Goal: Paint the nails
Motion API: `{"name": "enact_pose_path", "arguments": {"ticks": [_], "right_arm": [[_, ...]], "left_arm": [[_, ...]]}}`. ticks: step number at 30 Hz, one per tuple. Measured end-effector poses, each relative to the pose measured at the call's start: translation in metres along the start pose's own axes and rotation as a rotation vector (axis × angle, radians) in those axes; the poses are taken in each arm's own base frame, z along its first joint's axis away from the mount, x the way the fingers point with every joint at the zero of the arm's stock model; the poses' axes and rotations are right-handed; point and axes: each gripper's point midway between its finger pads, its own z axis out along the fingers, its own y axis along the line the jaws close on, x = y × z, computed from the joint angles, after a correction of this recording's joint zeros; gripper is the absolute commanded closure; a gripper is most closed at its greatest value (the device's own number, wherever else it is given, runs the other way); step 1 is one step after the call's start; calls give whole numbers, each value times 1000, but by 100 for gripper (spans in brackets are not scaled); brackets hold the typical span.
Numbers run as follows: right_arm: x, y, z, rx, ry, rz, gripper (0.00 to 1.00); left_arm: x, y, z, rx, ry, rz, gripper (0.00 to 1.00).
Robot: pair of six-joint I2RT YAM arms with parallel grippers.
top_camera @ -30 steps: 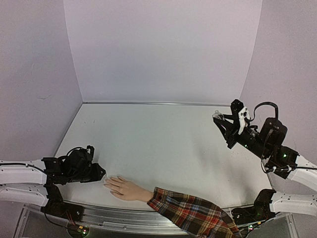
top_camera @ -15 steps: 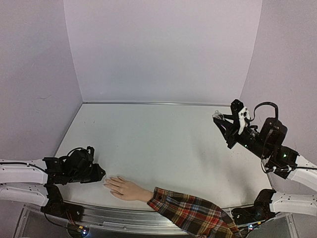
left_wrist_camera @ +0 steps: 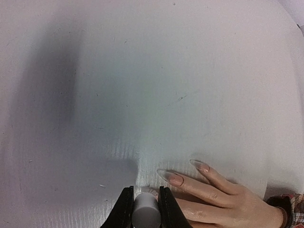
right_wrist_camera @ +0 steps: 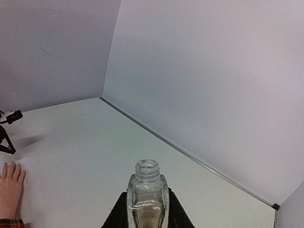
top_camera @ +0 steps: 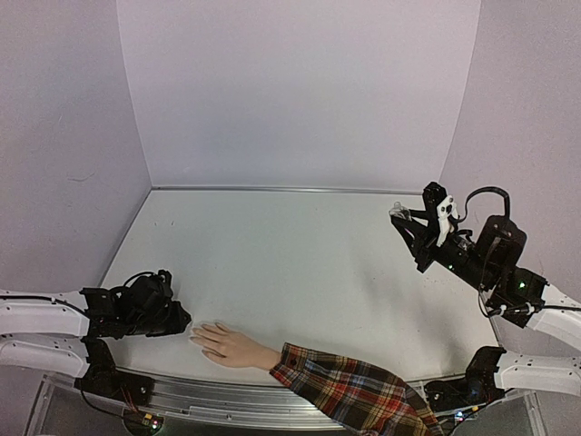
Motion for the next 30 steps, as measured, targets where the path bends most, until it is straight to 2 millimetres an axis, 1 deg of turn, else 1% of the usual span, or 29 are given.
{"name": "enact_pose_path", "arguments": {"ticks": [18,30], "right_arm": [[0,0,0,-1,0,0,100],[4,2,4,-7,12,6,100]], "left_arm": [[-1,6,1,-35,-12,-13,100],[-13,4,-11,-42,-44,-28,100]]}}
